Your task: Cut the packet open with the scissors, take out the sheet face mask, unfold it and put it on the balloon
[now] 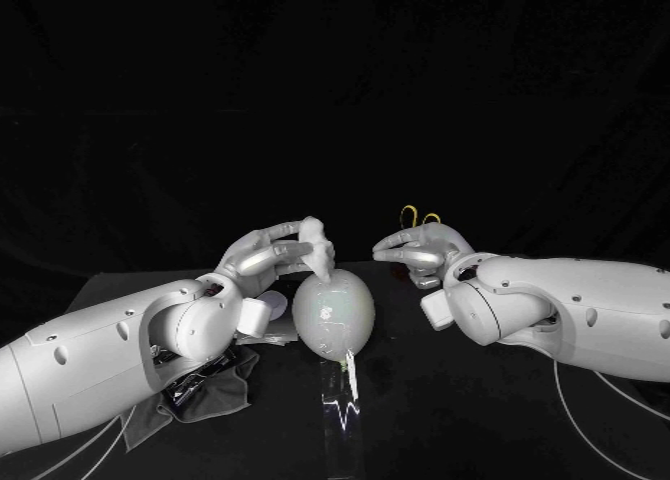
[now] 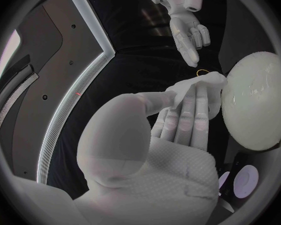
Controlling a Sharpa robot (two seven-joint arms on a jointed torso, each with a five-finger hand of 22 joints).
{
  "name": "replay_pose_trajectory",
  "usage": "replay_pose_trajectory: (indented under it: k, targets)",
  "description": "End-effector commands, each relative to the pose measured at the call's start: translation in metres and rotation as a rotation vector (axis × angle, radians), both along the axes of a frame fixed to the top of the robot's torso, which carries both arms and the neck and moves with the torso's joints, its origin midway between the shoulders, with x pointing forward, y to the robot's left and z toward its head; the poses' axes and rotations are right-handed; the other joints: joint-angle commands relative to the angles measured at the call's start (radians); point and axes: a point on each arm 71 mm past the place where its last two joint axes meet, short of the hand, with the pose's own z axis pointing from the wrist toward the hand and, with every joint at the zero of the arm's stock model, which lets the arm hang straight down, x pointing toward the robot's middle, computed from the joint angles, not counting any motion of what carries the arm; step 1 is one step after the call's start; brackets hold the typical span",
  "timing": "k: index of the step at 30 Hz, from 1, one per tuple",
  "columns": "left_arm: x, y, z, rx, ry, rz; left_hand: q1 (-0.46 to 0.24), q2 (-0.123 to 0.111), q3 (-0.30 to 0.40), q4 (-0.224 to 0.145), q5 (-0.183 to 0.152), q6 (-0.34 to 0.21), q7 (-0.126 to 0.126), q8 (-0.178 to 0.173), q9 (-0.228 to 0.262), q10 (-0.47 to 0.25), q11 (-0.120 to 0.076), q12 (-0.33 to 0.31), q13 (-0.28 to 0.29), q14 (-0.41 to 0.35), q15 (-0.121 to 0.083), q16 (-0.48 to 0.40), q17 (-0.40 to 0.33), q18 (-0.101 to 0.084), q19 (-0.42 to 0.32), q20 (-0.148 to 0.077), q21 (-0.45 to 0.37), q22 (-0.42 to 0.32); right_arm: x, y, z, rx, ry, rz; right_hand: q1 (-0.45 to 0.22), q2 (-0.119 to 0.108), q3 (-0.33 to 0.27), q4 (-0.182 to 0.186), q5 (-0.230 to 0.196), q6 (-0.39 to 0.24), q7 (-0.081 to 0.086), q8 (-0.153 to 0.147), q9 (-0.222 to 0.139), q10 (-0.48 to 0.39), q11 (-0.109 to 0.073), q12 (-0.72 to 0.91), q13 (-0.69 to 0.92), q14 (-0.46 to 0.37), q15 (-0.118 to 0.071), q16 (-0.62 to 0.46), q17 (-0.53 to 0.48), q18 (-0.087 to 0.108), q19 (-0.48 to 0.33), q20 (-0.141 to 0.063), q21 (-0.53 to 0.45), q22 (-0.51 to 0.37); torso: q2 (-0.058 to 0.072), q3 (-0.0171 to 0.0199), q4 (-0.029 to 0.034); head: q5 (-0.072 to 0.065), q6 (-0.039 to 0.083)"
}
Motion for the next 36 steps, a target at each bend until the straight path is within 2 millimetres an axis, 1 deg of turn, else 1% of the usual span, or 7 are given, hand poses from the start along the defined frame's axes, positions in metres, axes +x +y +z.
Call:
replay_pose_trajectory:
  k: [1, 11, 16, 17, 21, 29, 36]
  targets:
    - [-0.003, -0.004, 0.002, -0.029, 0.003, -0.049, -0.003, 0.009, 0.011, -0.004, 0.002, -0.016, -0.004, -0.01, -0.003, 0.087, -0.052, -0.006, 0.001, 0.002, -0.009, -0.004, 0.002, 0.015, -0.007, -0.001, 0.007, 0.002, -0.001, 0.0, -0.003, 0.002, 0.007, -0.002, -0.011, -0.002, 0.007, -0.001, 0.003, 0.005, -0.001, 0.003, 0.015, 0.106, -0.006, 0.006, 0.263, 0.102, -0.006, 0.004, 0.264, -0.006, 0.104, -0.006, 0.005, 0.263, 0.0, 0.0, 0.0003, 0.0, 0.0]
    - [-0.006, -0.005, 0.002, -0.039, 0.013, -0.102, -0.007, 0.011, 0.014, -0.01, 0.002, -0.045, -0.015, -0.031, -0.012, 0.089, -0.053, -0.007, 0.001, 0.004, -0.009, -0.005, 0.005, 0.015, -0.007, -0.001, 0.011, 0.004, -0.001, 0.003, -0.004, 0.012, -0.014, 0.021, -0.021, -0.004, 0.013, -0.001, 0.003, -0.007, 0.001, 0.004, 0.02, 0.106, -0.004, 0.006, 0.263, 0.102, -0.006, 0.004, 0.264, -0.006, 0.104, -0.006, 0.005, 0.263, 0.001, 0.0002, -0.0004, -0.003, 0.002]
    - [-0.008, -0.005, 0.003, -0.05, 0.013, -0.138, -0.013, 0.011, 0.019, -0.015, 0.002, -0.074, -0.007, -0.051, -0.02, 0.09, -0.053, -0.008, 0.001, 0.004, -0.009, -0.007, 0.007, 0.015, -0.009, -0.001, 0.014, 0.005, -0.001, 0.01, 0.003, -0.007, -0.104, 0.096, -0.065, -0.029, -0.02, 0.016, 0.002, -0.085, 0.024, -0.036, 0.012, 0.103, 0.014, 0.0, 0.259, 0.102, 0.006, 0.004, 0.264, -0.004, 0.099, 0.0, -0.003, 0.26, 0.0, 0.0009, -0.0002, -0.002, 0.003]
    - [-0.008, -0.006, 0.003, -0.053, 0.012, -0.149, -0.013, 0.011, 0.019, -0.015, 0.002, -0.074, -0.007, -0.051, -0.02, 0.09, -0.053, -0.008, 0.001, 0.004, -0.009, -0.007, 0.007, 0.015, -0.009, -0.001, 0.014, 0.005, 0.0, 0.011, 0.004, -0.015, -0.125, 0.113, -0.08, -0.04, -0.035, 0.024, 0.003, -0.121, 0.043, -0.064, 0.0, 0.088, 0.029, -0.029, 0.244, 0.102, 0.019, 0.004, 0.264, -0.002, 0.093, 0.007, -0.012, 0.257, 0.0, 0.001, -0.0006, -0.002, 0.004]
    - [-0.011, -0.007, 0.004, -0.058, 0.006, -0.203, -0.019, 0.012, 0.021, -0.016, 0.002, -0.095, -0.006, -0.064, -0.026, 0.089, -0.052, -0.01, 0.001, 0.002, -0.008, -0.01, 0.008, 0.014, -0.012, 0.0, 0.015, 0.005, 0.003, 0.016, 0.011, -0.066, -0.228, 0.187, -0.087, -0.052, -0.053, 0.028, 0.003, -0.141, 0.058, -0.088, -0.009, 0.073, 0.043, -0.057, 0.23, 0.102, 0.032, 0.004, 0.264, 0.002, 0.085, 0.018, -0.025, 0.252, 0.0, 0.0005, -0.0013, -0.002, 0.006]
    - [-0.016, -0.006, 0.005, -0.051, -0.003, -0.275, -0.024, 0.013, 0.024, -0.018, 0.002, -0.1, 0.001, -0.069, -0.027, 0.09, -0.052, -0.009, 0.001, 0.002, -0.008, -0.011, 0.01, 0.014, -0.014, 0.001, 0.017, 0.006, 0.011, 0.029, 0.024, -0.119, -0.352, 0.286, -0.077, -0.052, -0.065, 0.028, 0.003, -0.152, 0.071, -0.115, -0.021, 0.063, 0.056, -0.074, 0.221, 0.102, 0.045, 0.004, 0.264, 0.004, 0.079, 0.032, -0.034, 0.249, 0.002, 0.002, -0.0002, -0.006, 0.007]
    - [-0.02, -0.004, 0.005, -0.038, -0.017, -0.33, -0.028, 0.016, 0.031, -0.023, 0.002, -0.083, 0.009, -0.061, -0.023, 0.093, -0.054, -0.007, 0.002, 0.005, -0.009, -0.01, 0.013, 0.015, -0.014, 0.0, 0.019, 0.007, 0.015, 0.042, 0.034, -0.163, -0.427, 0.36, -0.067, -0.055, -0.074, 0.024, 0.003, -0.168, 0.083, -0.146, -0.037, 0.059, 0.066, -0.079, 0.219, 0.102, 0.054, 0.004, 0.264, 0.006, 0.074, 0.042, -0.041, 0.246, 0.001, -0.0001, 0.0012, -0.012, 0.006]
